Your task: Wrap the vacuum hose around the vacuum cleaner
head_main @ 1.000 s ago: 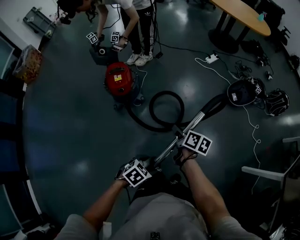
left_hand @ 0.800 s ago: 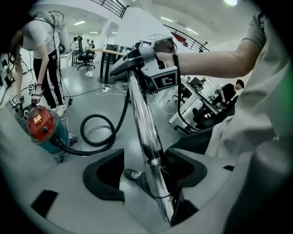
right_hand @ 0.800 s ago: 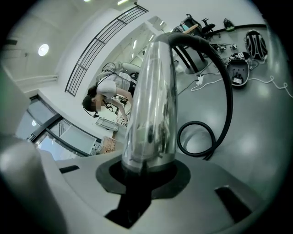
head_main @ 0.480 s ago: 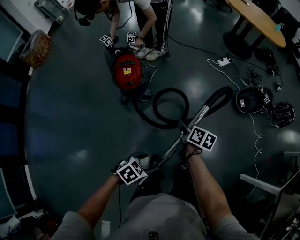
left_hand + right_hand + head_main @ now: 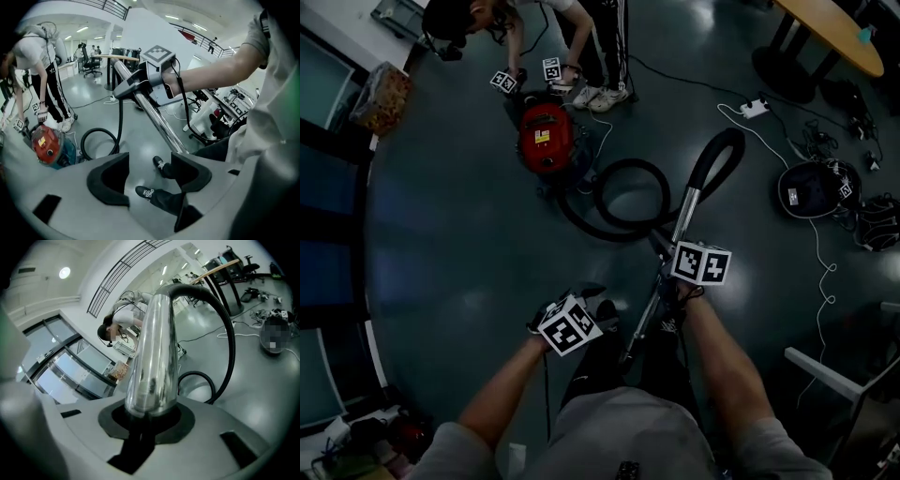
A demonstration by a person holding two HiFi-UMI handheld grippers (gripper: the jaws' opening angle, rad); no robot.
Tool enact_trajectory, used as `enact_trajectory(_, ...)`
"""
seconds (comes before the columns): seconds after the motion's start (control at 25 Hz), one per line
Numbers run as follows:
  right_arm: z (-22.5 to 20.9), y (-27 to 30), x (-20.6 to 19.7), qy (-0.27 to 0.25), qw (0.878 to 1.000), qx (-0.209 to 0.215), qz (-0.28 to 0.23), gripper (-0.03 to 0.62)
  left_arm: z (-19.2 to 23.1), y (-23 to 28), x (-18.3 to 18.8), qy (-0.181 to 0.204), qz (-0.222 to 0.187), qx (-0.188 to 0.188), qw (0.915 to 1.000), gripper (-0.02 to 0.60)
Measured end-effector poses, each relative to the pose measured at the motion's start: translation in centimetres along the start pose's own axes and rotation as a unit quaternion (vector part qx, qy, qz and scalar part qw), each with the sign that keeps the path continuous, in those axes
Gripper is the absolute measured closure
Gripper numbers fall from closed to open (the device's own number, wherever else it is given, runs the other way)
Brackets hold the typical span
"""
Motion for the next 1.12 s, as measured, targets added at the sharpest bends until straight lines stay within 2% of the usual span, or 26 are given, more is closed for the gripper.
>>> enact_trajectory(0.2, -3.0, -1.7, 0.6, -0.094, 0.993, 0.023, 0.061, 0.514, -0.6, 2.7, 6.7, 0.081, -0.006, 0.036, 0.9961, 0.296)
enact_trajectory(0.4, -4.5, -3.4, 1.1, -0.197, 0.972, 0.049, 0.123, 0.514, -0.1, 3.2, 14.0, 0.155, -0.02, 0.079, 0.9846, 0.296)
enact_trajectory(0.56, -5.3, -5.0, 0.7, -0.265, 0.948, 0.069, 0.163, 0.514, -0.8, 2.7, 18.8, 0.222, -0.025, 0.115, 0.968, 0.296)
enact_trajectory(0.72, -5.7, -6.3, 0.1, -0.329, 0.919, 0.082, 0.198, 0.517, -2.1, 2.8, 21.9, 0.288, -0.012, 0.138, 0.9476, 0.296)
enact_trajectory(0.96, -5.1, -6.9, 0.0, -0.399, 0.877, 0.103, 0.246, 0.519, -4.6, 2.9, 23.4, 0.354, 0.016, 0.144, 0.9241, 0.296)
enact_trajectory(1.12, -4.5, -7.0, 0.3, -0.445, 0.849, 0.113, 0.264, 0.519, -5.6, 3.9, 23.2, 0.391, 0.066, 0.135, 0.9083, 0.296)
Point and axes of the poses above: the fingertips, and each gripper's own axes: y forward along the fingers, z to its left, x out of its top, the point moved 10 cm from there along -y, backward along the fingers, and after that the axes turned 6 degrees about -y, right-handed, at the moved point
